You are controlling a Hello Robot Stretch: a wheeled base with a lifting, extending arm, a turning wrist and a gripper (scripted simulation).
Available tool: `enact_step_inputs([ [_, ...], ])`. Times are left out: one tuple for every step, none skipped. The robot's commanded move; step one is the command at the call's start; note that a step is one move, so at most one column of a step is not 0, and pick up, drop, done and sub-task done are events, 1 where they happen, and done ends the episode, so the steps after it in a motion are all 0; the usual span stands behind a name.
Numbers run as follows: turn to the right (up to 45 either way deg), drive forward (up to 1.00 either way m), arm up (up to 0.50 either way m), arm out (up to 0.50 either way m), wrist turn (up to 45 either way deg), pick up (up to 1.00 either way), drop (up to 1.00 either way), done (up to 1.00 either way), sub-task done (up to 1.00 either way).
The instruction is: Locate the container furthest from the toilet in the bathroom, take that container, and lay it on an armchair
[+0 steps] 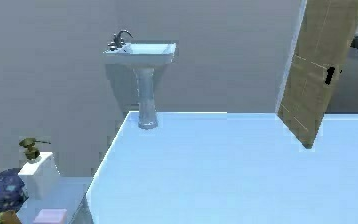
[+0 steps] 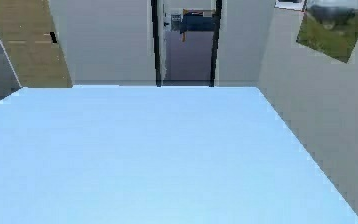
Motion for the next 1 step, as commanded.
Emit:
enact_step_inputs([
  [-45.0, 0.00, 0.00, 0.00, 0.0, 0.00, 0.00, 0.00, 0.00],
])
